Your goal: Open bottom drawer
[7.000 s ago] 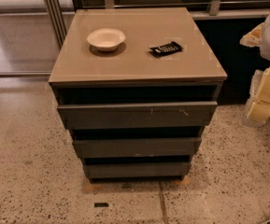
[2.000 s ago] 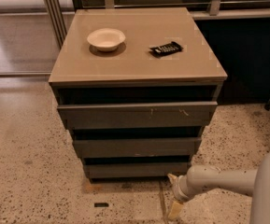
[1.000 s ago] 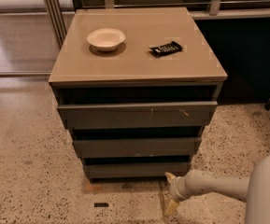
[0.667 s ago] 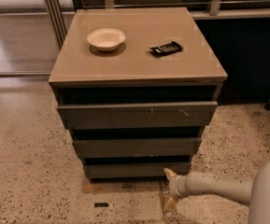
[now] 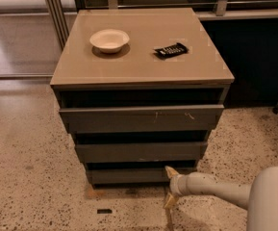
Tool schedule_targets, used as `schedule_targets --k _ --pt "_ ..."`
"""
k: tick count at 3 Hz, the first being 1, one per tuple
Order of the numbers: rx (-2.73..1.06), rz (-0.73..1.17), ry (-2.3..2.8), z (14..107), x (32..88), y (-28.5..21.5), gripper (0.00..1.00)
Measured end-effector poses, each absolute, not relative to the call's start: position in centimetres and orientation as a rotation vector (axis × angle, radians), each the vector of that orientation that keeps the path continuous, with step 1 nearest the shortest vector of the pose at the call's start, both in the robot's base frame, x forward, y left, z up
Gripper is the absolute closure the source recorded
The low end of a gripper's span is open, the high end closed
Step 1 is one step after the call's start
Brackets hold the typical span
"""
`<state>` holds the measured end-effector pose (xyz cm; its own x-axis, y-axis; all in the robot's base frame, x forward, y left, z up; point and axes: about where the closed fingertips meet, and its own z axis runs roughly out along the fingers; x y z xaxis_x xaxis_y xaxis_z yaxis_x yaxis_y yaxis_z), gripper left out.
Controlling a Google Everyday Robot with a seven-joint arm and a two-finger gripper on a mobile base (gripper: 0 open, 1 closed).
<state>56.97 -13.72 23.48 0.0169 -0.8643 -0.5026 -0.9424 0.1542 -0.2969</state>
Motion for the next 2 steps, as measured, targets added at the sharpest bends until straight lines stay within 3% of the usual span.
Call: schedule_targets --k 2 --pt "-1.697 0.160 1.840 22.4 61.8 -13.2 0.00"
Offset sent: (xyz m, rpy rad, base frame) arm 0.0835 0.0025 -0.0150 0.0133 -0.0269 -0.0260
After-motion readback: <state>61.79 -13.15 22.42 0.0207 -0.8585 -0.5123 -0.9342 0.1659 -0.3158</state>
